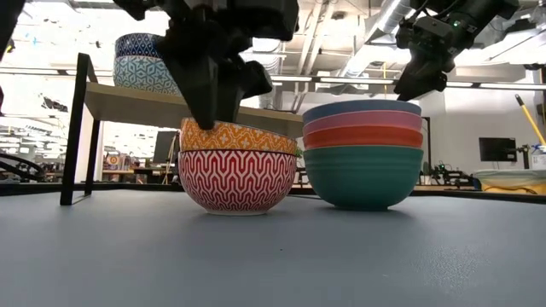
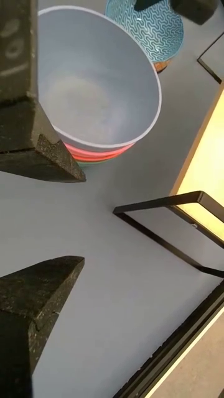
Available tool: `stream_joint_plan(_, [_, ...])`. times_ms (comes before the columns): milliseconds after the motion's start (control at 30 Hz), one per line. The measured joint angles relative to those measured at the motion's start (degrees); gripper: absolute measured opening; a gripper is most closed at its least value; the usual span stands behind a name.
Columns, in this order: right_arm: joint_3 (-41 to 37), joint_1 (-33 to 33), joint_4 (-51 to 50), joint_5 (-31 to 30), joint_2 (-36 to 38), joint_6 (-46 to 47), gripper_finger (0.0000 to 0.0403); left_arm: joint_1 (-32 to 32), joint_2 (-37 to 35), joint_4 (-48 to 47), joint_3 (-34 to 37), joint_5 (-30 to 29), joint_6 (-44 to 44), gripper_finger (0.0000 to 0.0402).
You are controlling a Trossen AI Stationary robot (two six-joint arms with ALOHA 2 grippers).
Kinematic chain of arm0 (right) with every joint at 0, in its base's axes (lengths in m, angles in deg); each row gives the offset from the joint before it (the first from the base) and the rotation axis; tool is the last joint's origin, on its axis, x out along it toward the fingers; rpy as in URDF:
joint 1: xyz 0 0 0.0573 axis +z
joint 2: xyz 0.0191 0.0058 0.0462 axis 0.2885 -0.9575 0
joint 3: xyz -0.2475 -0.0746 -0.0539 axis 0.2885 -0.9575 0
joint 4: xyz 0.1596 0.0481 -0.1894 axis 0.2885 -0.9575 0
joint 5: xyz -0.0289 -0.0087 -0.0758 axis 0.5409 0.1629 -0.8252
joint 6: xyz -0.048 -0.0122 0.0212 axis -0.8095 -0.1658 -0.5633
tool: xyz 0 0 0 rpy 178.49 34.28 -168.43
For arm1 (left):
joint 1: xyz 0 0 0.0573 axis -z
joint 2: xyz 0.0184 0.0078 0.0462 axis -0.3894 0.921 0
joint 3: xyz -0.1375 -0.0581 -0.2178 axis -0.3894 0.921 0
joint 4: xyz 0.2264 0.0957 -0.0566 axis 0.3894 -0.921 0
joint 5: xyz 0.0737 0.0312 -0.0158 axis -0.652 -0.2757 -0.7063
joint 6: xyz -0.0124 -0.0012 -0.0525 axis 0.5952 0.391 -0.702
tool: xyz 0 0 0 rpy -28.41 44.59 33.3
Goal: Place and stack bowls onto a shelf
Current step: Stack the small blue bowl on top the small yellow bowl on the shelf
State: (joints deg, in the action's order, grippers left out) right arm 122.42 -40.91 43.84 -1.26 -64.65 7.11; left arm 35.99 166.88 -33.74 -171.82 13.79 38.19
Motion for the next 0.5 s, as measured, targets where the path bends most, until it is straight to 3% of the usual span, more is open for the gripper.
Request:
stream_joint_plan(200, [0.0, 0.0, 0.2, -0.1, 0.0, 0.0, 0.023, -0.3, 0.0, 0.4, 0.0, 1.2, 1.0, 0.0109])
stream_joint_plan(500, [0.0, 0.0, 1.0, -0.1, 0.0, 0.0, 0.023, -0.4, 0.0, 1.1, 0.5, 1.6, 1.4, 0.0106])
